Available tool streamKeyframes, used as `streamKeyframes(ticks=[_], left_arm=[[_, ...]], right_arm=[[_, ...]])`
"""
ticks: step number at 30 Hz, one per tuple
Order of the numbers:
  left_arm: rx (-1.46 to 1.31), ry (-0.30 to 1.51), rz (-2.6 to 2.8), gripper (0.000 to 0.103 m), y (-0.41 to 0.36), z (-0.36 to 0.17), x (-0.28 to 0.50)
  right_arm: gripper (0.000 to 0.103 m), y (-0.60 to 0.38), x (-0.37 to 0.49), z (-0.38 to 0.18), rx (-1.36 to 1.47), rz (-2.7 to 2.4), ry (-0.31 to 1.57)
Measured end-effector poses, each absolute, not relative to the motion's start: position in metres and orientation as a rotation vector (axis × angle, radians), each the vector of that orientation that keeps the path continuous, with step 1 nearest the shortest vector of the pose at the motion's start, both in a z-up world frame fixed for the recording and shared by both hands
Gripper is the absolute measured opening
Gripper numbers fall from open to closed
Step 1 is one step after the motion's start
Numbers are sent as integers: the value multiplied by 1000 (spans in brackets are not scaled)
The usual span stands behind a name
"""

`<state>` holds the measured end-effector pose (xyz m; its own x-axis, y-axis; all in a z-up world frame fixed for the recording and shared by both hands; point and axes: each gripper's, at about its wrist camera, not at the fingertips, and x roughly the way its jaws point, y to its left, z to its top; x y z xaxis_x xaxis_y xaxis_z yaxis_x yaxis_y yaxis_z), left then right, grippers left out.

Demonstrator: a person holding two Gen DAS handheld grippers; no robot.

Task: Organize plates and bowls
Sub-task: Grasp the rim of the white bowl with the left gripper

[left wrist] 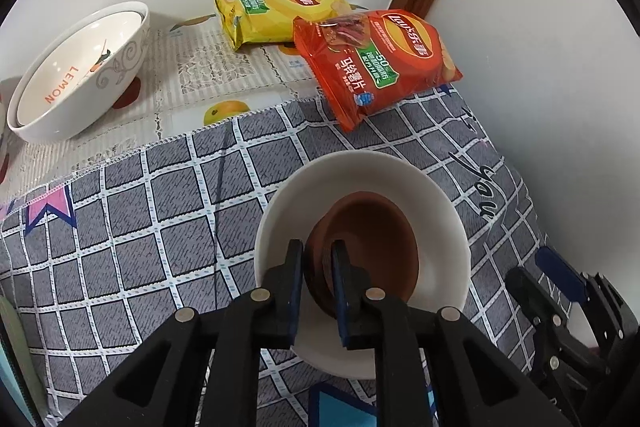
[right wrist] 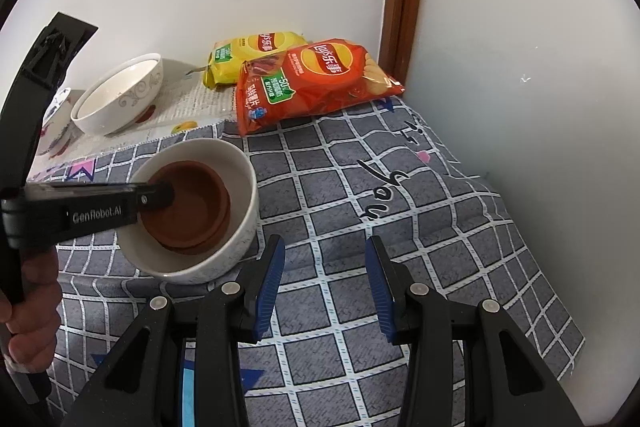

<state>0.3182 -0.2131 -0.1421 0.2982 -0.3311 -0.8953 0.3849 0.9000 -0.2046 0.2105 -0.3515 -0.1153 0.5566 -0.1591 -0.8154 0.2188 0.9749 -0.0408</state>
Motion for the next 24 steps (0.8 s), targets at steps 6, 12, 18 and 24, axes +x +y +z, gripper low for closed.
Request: streamKeyframes(ticks=[6, 12, 18, 24], left_arm=[[74, 1141, -462, 15, -206, -131, 313], [56, 1096, -421, 19, -186, -112, 314], [38, 1126, -394, 20, -174, -118, 318], [52, 1158, -374, 21, -177, -127, 321]], right_arm=[[41, -349, 221, -109, 96, -187, 944], [41, -346, 237, -109, 152, -122, 957], [41, -342, 257, -123, 213, -77, 1019], [30, -339, 271, -139, 202, -97, 1074]])
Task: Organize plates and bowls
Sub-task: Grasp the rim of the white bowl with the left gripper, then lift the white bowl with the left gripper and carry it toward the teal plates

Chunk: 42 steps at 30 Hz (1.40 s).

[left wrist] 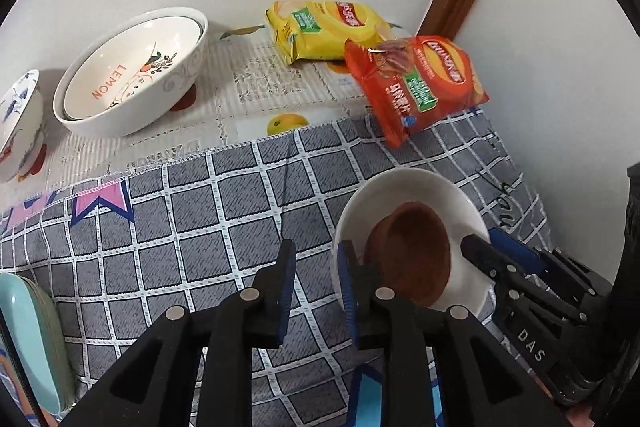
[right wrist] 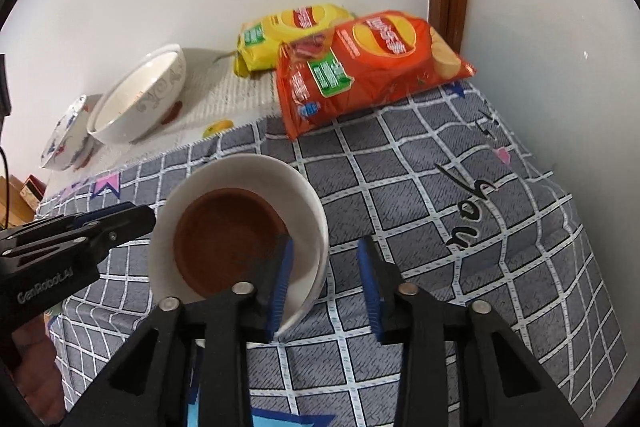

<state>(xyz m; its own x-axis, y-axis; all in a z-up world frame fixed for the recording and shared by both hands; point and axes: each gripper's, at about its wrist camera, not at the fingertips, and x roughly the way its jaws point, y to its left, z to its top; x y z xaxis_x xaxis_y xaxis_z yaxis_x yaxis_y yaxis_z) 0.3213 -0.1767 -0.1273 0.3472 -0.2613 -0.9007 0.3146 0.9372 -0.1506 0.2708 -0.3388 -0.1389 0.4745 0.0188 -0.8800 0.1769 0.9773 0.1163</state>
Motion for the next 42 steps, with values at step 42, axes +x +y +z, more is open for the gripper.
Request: streamKeyframes(ticks=[42], left_arm=[[107, 1194, -342, 14, -199, -163, 325]], right_arm=[[31, -344, 282, -165, 191, -121, 1091]])
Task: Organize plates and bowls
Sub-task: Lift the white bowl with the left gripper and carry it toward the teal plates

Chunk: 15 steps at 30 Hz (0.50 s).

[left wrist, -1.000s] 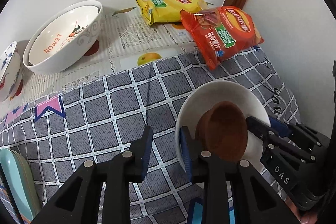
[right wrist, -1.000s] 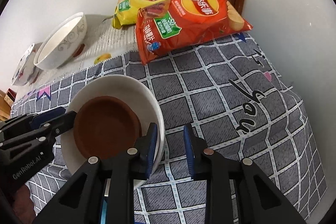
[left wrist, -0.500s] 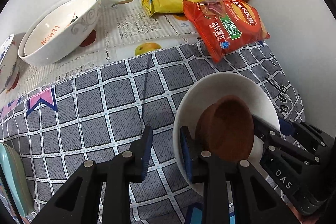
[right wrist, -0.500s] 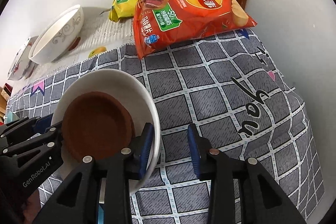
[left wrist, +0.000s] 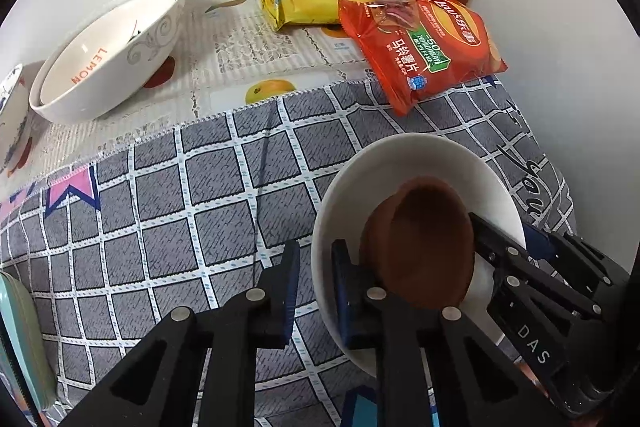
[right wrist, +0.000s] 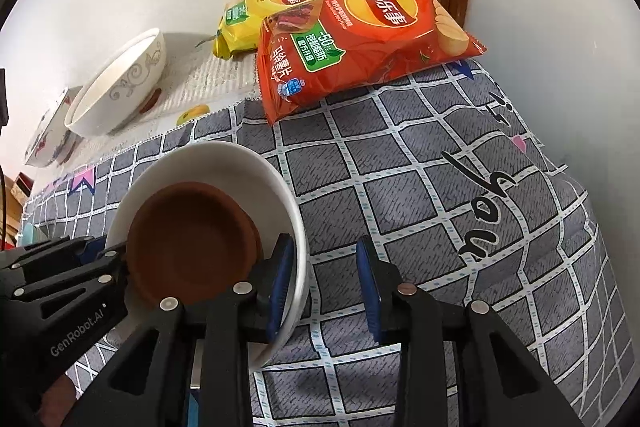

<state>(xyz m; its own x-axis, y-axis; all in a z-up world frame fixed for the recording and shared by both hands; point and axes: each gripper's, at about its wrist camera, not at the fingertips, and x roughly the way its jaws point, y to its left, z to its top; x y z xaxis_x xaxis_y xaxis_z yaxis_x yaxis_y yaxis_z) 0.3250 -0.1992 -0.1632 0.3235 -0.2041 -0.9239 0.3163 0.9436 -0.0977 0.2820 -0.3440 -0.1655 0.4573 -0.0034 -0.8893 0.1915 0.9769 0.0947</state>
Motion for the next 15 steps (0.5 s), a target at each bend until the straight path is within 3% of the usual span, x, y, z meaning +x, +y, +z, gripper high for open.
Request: streamKeyframes(ticks=[4, 15], left_arm=[[99, 1209, -333, 15, -199, -165, 326], [58, 1218, -325, 14, -196, -166, 327]], right_arm=[[26, -343, 282, -165, 203, -112, 1098], [26, -341, 291, -168, 187, -98, 1133]])
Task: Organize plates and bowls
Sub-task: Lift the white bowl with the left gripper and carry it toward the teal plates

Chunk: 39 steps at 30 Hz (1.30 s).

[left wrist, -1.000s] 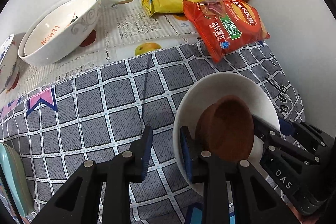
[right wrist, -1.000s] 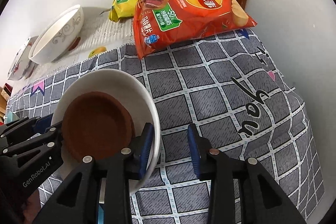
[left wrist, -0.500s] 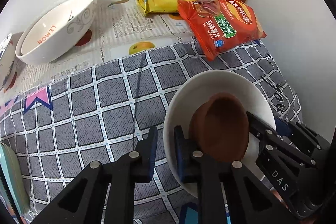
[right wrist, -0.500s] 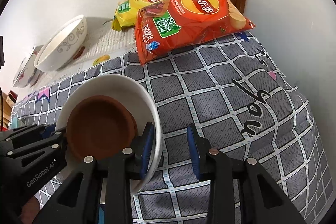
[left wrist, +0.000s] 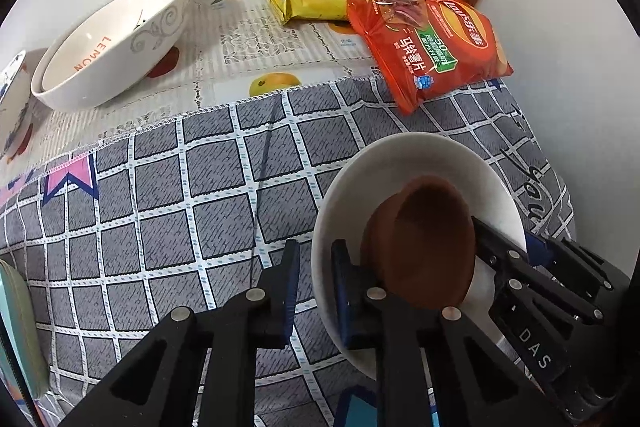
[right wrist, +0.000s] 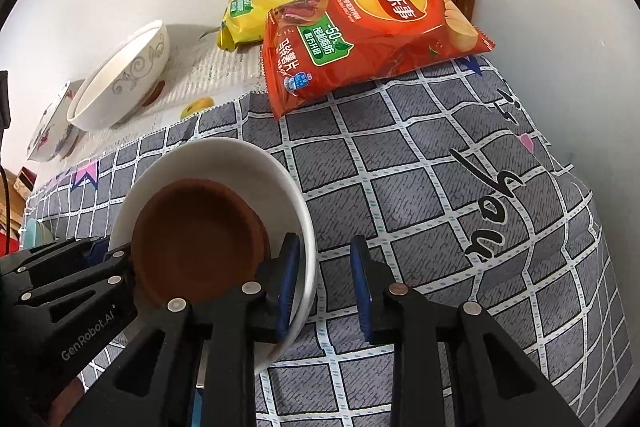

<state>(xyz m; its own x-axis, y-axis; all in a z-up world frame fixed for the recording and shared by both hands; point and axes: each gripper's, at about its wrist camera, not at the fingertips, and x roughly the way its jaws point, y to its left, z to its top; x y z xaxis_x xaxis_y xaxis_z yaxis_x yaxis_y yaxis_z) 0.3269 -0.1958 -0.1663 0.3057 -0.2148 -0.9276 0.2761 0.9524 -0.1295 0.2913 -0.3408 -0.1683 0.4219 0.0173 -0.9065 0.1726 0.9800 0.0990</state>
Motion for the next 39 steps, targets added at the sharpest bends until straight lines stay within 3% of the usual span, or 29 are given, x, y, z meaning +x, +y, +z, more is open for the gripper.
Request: streamKeyframes(ticks=[3, 7, 22, 39], left_arm=[[23, 1216, -336, 12, -193, -167, 326], [14, 1228, -349, 11, -195, -167, 327], [33, 1218, -349, 10, -188, -156, 310], [-2, 1188, -303, 10, -127, -122, 274]], right_arm=[[23, -340, 292, -169, 185, -98, 1132], [9, -337, 294, -170, 219, -76, 1132], [9, -332, 279, -159, 288, -105, 1120], [9, -283, 250, -125, 322, -57, 1086]])
